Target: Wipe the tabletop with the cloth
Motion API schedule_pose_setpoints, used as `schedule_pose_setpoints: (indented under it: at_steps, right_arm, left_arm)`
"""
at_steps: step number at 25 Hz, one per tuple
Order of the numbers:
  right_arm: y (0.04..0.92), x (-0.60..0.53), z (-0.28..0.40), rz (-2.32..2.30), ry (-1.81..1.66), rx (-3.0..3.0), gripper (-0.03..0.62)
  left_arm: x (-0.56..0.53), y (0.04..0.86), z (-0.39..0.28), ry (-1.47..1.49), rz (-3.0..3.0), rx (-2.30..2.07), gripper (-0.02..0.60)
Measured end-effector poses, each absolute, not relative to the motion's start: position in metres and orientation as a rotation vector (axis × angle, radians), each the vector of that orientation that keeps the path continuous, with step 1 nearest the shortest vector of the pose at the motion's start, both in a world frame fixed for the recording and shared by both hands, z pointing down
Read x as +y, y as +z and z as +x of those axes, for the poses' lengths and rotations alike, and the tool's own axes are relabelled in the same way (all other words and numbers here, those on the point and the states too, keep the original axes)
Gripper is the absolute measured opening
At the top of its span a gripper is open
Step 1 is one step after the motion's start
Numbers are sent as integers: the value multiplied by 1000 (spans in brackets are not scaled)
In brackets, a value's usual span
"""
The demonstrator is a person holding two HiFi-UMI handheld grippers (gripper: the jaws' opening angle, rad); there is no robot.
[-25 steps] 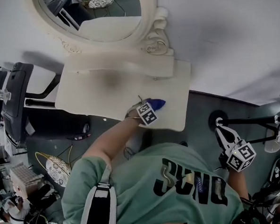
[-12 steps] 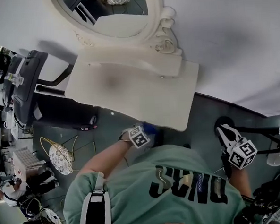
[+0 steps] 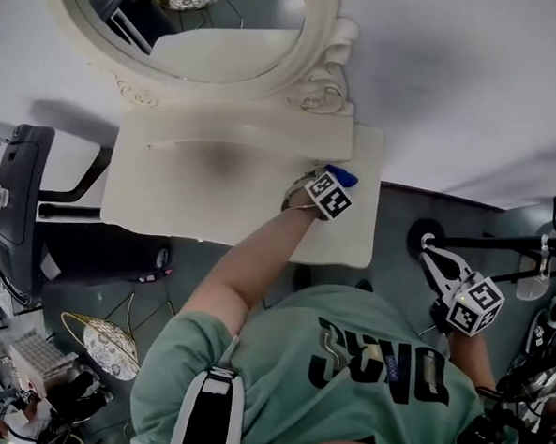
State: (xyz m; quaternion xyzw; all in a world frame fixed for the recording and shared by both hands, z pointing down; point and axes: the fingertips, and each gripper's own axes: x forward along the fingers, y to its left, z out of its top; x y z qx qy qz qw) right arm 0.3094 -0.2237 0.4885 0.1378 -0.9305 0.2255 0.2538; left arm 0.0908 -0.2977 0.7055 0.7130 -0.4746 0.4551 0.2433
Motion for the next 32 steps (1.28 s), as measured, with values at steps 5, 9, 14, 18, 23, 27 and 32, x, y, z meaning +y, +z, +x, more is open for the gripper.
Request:
schedule_pose_setpoints:
  at_steps: [5,9,14,18,23,27,32]
  right_arm:
    - [494,-237,335,407,643,-2505,12]
    - [504,-255,361,371,662,-2509,12]
    - [504,-275,393,315,663,-2549,12]
    - [505,-282,413,277,663,-2584,12]
    - [514,-276,431,268,700,-2619,12]
    - [515,-274,442,298,715,-2633,12]
    - [515,-270,465,388,725,-2604,12]
  left_arm:
    - [-323,748,80,1349,1754,-1373,103]
    - [-330,759,79,1399,1693,-1407,100]
    - [-269,758,112,1446,1712,-1245,100]
    - [-155,755,157,1407,1710,-1134,100]
    - [-35,762,208,1352,1616,-923,100]
    - [-34,756,217,1349,1638,-908,100]
    - [-251,679,196,1418,1962,-1220,100]
